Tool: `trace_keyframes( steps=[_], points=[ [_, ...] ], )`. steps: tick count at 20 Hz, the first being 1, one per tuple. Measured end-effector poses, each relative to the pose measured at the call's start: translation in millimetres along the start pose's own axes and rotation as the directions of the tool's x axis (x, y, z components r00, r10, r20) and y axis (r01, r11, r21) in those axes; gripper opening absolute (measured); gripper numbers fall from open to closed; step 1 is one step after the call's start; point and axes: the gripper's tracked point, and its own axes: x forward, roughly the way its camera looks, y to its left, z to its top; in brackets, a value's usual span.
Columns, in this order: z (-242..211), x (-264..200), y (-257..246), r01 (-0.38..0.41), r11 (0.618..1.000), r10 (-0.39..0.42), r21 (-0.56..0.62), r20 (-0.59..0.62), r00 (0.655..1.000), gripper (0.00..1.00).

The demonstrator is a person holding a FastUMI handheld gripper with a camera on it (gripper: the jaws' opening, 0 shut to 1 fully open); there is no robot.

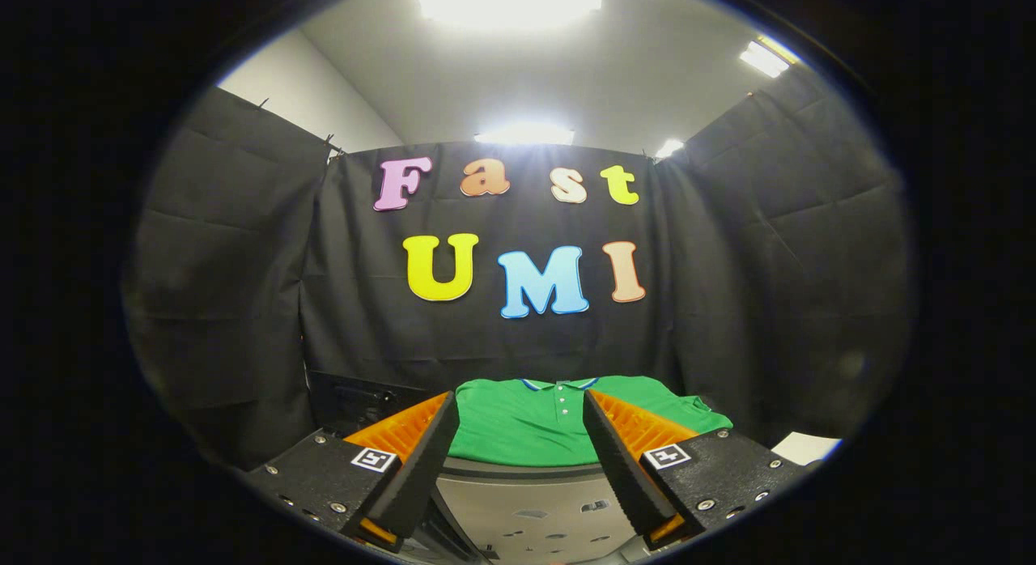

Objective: Put the clothes into the washing machine and then close the washing machine lid.

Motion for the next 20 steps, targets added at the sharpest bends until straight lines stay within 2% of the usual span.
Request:
trace_keyframes(
  steps=[10, 20],
  points=[
    [-15.7, 95.4, -27.1, -0.015, 1.000, 0.012, -0.020, -0.145, 0.989, 0.95],
    [-56.2, 179.5, -58.4, -0.001, 1.000, 0.000, -0.003, -0.297, 0.955, 0.96]
  ],
)
